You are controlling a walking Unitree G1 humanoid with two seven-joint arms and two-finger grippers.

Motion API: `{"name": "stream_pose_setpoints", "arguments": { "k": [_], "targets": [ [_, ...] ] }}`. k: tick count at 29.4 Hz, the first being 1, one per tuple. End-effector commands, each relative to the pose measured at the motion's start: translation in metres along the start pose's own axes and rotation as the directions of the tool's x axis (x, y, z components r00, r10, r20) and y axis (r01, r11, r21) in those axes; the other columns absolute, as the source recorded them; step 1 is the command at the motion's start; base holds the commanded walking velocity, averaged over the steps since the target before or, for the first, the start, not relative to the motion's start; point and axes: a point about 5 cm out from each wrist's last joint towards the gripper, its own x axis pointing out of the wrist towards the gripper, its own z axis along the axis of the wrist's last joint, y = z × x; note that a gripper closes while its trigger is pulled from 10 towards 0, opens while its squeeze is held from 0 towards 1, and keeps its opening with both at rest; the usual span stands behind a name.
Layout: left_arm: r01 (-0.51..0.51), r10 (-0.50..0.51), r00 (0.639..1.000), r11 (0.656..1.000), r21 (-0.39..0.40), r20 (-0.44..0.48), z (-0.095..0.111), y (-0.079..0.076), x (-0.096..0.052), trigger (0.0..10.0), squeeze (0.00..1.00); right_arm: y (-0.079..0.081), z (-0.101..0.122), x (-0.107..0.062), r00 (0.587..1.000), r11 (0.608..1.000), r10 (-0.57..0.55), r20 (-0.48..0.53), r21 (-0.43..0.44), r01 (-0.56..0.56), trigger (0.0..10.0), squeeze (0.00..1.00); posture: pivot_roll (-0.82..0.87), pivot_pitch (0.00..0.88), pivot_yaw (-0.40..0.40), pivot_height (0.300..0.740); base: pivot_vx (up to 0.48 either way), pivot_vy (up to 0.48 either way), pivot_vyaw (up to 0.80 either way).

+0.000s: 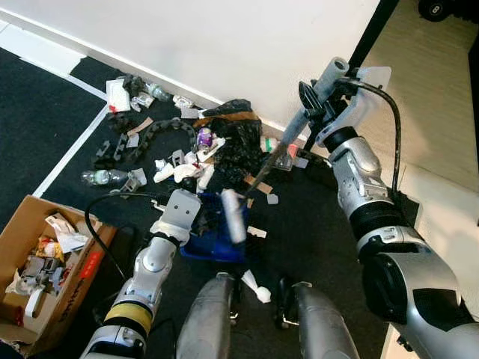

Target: Sweep floor

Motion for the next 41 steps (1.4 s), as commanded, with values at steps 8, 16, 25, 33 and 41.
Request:
{"name": "stream_pose_setpoints", "arguments": {
  "k": [8,16,25,33,41],
  "targets": [
    [0.062,-0.061,0.990,0.998,0.000,-0.126,-0.027,-0.016,-0.015,10.0,0.00,-0.014,0.005,-0.004,0.999,0.996,-0.052,0.016,-0.065,0.053,10.0,0.00,0.15,0.318,-0.030,0.740,0.000,0.000,0.00],
    [0.064,-0.062,0.991,0.998,0.005,-0.121,-0.027,-0.015,-0.020,10.0,0.00,-0.004,-0.040,-0.020,0.970,0.970,-0.021,-0.242,-0.238,-0.039,10.0,0.00,0.16,0.349,-0.028,0.740,0.000,0.000,0.00],
    [0.065,-0.063,0.989,0.998,0.008,-0.131,-0.031,-0.014,-0.028,10.0,0.00,-0.008,-0.044,-0.024,0.966,0.970,-0.047,-0.254,-0.243,-0.017,10.0,0.00,0.17,0.367,-0.026,0.740,0.000,0.000,0.00],
    [0.064,-0.064,0.989,0.998,0.002,-0.131,-0.029,-0.017,-0.027,10.0,0.00,0.014,-0.066,-0.037,0.961,0.984,-0.001,-0.278,-0.169,-0.047,10.0,0.00,0.16,0.373,-0.035,0.740,0.000,0.000,0.00],
    [0.067,-0.067,0.989,0.998,-0.004,-0.128,-0.028,-0.019,-0.028,10.0,0.00,0.048,-0.097,-0.060,0.954,0.991,-0.008,-0.300,0.123,0.047,10.0,0.00,0.16,0.381,-0.032,0.740,0.000,0.000,0.00]
  ]
}}
